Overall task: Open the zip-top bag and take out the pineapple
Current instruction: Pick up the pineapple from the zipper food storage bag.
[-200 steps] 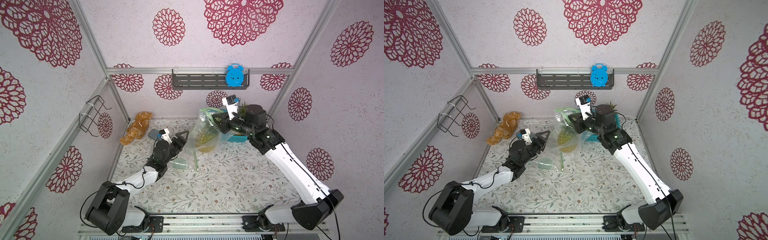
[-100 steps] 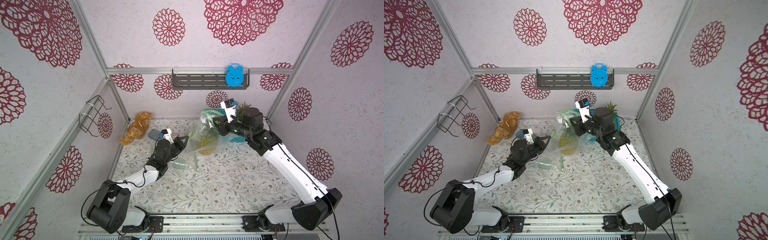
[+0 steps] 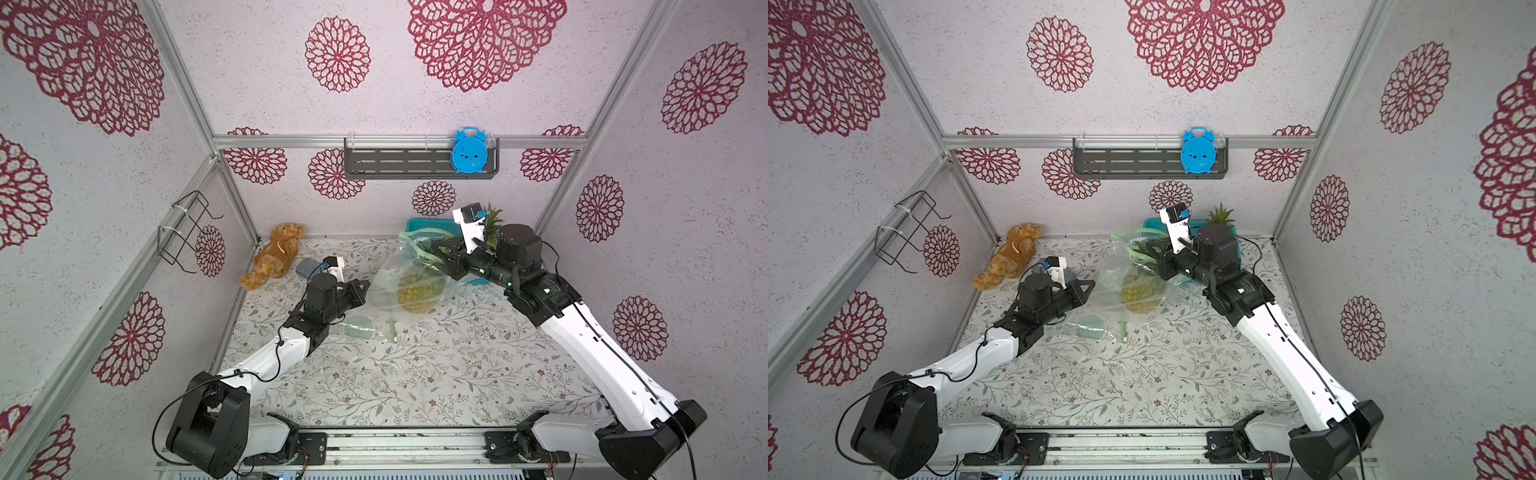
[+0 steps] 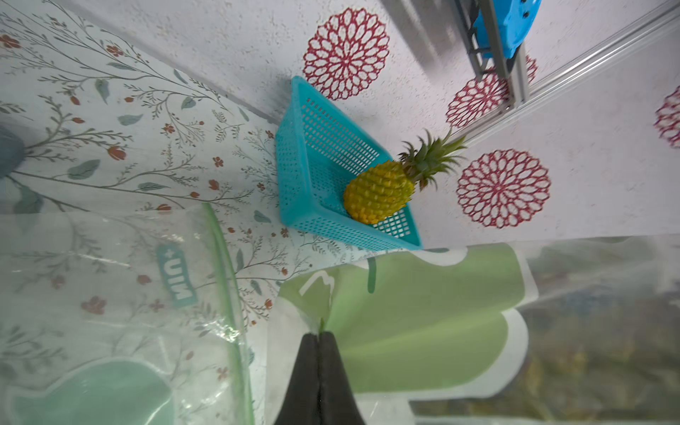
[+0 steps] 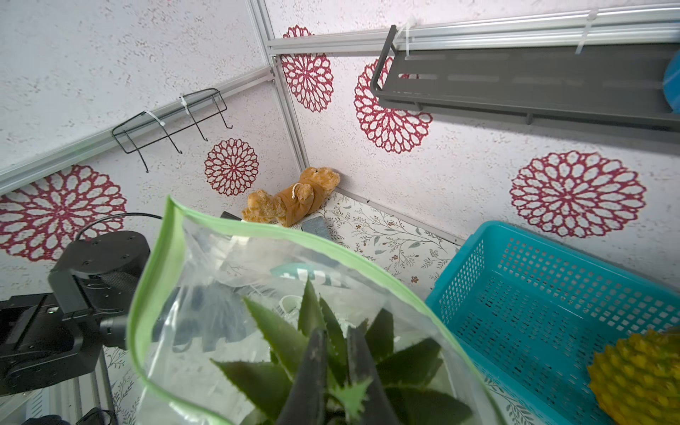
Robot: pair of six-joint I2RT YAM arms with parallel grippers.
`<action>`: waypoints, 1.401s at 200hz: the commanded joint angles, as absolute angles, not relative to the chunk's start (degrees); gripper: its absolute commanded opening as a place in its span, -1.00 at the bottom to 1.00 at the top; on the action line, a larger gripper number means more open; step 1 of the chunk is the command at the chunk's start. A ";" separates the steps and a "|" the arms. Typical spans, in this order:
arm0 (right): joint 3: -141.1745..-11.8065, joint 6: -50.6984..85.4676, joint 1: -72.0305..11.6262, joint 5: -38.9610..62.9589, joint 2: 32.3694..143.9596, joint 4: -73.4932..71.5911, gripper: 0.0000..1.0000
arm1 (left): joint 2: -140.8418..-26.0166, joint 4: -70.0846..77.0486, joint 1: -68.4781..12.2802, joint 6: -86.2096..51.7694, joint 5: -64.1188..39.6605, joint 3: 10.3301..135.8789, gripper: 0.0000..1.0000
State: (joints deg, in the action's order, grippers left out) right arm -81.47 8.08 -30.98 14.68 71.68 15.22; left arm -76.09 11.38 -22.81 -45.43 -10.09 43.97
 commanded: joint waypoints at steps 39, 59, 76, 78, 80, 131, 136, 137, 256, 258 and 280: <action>-82.40 7.21 -30.80 12.60 65.79 4.10 -1.00 | -76.70 4.46 -19.89 -37.23 -4.73 43.45 -1.00; -82.01 7.38 -30.79 13.16 65.31 3.19 -1.00 | -77.24 3.18 -19.66 -35.73 -3.49 43.86 -1.00; -81.57 7.48 -30.77 13.35 64.72 2.52 -1.00 | -77.67 2.60 -19.29 -35.04 -3.24 43.86 -1.00; -81.45 7.47 -30.81 13.36 64.56 2.37 -1.00 | -77.69 2.56 -19.33 -35.04 -3.23 43.88 -1.00; -81.43 7.47 -30.77 13.36 64.50 2.26 -1.00 | -77.69 2.51 -19.27 -34.99 -3.20 43.86 -1.00; -79.29 7.65 -30.68 12.82 61.94 -0.15 -1.00 | -78.22 1.63 -18.88 -34.09 -2.95 43.94 -1.00; -79.13 7.65 -30.70 12.83 61.79 -0.38 -1.00 | -78.37 1.42 -18.74 -33.95 -2.96 44.03 -1.00; -79.11 7.65 -30.68 12.79 61.74 -0.45 -1.00 | -78.39 1.37 -18.73 -33.94 -2.93 44.03 -1.00; -83.73 8.09 -30.41 8.98 62.13 -4.56 -1.00 | -82.79 -2.06 -18.65 -30.81 -2.89 46.22 -1.00; -83.86 8.02 -30.37 8.90 62.11 -4.68 -1.00 | -82.86 -2.10 -18.70 -30.73 -2.88 46.23 -1.00; -84.72 7.90 -30.24 9.10 62.09 -5.39 -1.00 | -83.26 -3.13 -18.63 -29.68 -1.88 46.32 -1.00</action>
